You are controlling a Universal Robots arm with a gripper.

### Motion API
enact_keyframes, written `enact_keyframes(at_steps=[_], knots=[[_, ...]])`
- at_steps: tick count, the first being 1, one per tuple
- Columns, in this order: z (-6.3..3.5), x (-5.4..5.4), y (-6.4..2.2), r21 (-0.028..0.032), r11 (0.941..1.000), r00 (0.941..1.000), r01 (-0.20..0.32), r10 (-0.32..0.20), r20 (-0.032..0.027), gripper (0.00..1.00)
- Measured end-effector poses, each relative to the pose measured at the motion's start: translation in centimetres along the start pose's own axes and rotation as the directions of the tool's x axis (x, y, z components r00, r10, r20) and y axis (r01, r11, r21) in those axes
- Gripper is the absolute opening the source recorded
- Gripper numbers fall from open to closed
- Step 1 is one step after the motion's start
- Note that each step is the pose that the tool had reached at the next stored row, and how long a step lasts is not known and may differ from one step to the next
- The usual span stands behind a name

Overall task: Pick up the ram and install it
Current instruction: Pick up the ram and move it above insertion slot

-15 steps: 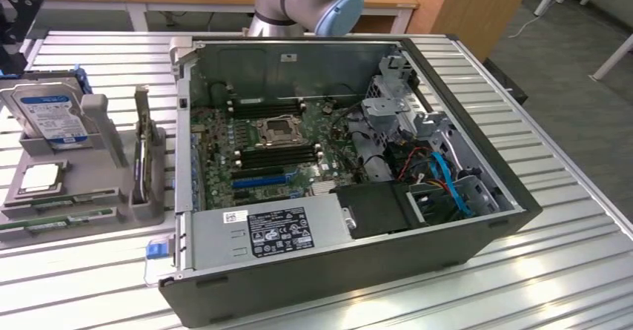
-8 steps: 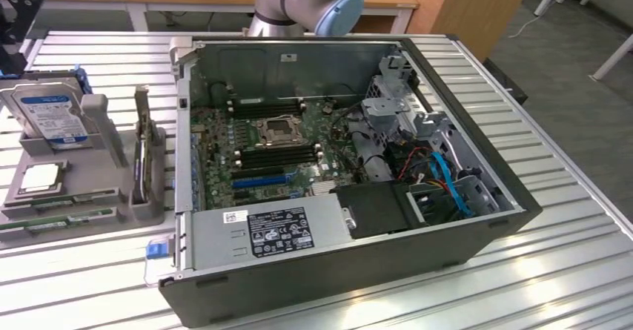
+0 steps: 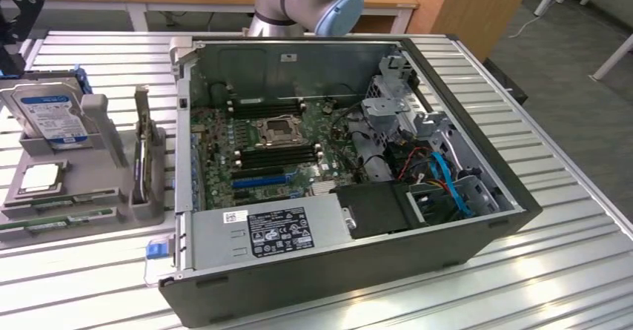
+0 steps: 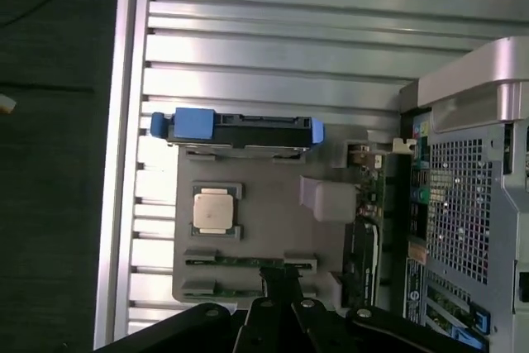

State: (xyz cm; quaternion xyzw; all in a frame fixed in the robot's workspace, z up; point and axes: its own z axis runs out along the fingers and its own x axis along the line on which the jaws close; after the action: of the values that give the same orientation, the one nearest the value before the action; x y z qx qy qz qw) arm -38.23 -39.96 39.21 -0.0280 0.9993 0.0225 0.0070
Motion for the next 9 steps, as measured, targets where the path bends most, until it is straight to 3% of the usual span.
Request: enact_keyframes(at_steps=[4,9], knots=[[0.17,0.0,-0.01,-0.0012,0.9973,0.9973,0.073,-0.073,-0.0057,0.11],[0.24,0.0,-0.01,0.0023,0.9881,0.9879,0.154,-0.154,-0.0239,0.11]])
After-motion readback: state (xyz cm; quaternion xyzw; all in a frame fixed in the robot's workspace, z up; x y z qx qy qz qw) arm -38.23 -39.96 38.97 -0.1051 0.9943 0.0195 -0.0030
